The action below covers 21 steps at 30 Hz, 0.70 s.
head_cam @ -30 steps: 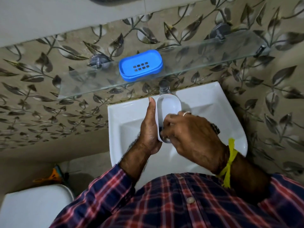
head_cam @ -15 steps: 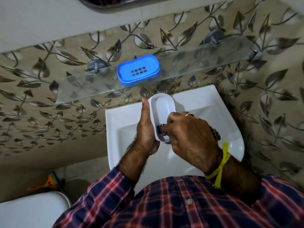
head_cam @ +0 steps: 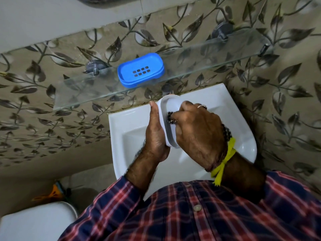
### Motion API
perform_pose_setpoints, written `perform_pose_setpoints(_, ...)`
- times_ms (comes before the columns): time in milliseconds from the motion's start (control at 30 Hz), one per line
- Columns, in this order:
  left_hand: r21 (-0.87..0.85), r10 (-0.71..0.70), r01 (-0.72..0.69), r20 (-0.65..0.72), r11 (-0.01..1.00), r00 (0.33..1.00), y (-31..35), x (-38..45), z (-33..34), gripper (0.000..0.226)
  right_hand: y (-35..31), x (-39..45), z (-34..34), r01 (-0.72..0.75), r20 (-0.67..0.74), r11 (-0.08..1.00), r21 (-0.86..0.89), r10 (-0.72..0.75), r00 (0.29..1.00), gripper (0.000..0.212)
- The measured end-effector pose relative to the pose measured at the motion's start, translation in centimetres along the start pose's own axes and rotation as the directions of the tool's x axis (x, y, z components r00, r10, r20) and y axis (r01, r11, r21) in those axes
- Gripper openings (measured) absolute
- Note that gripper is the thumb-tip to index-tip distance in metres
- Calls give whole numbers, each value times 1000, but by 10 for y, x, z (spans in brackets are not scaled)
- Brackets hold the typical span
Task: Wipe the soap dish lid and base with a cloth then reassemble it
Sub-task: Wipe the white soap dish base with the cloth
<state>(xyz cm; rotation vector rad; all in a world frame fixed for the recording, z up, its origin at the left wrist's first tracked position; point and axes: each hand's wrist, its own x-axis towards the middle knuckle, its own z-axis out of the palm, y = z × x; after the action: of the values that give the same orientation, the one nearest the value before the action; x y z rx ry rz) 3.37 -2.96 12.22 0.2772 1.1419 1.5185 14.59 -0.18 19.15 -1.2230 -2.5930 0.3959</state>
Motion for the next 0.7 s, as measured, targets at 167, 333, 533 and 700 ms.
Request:
perform_pose_setpoints(167, 53, 33, -33, -1, 998, 999, -3, -2, -2, 74, 4, 1, 1, -20, 33, 1000, 9, 20, 999, 29)
perform_pose_setpoints(333, 15, 99, -99, 16, 995, 995, -6, -2, 3, 71, -2, 4, 3, 73, -36, 997, -21, -73, 997, 27)
perform_pose_setpoints(533, 125, 101, -103, 20, 987, 995, -15, -2, 5, 74, 4, 8, 3, -41, -48, 998, -46, 39, 998, 31)
perform_pose_setpoints(700, 150, 122, -128, 50, 980, 991, -19, -3, 0, 75, 8, 4, 6, 8, -10, 998, -65, -9, 1000, 29)
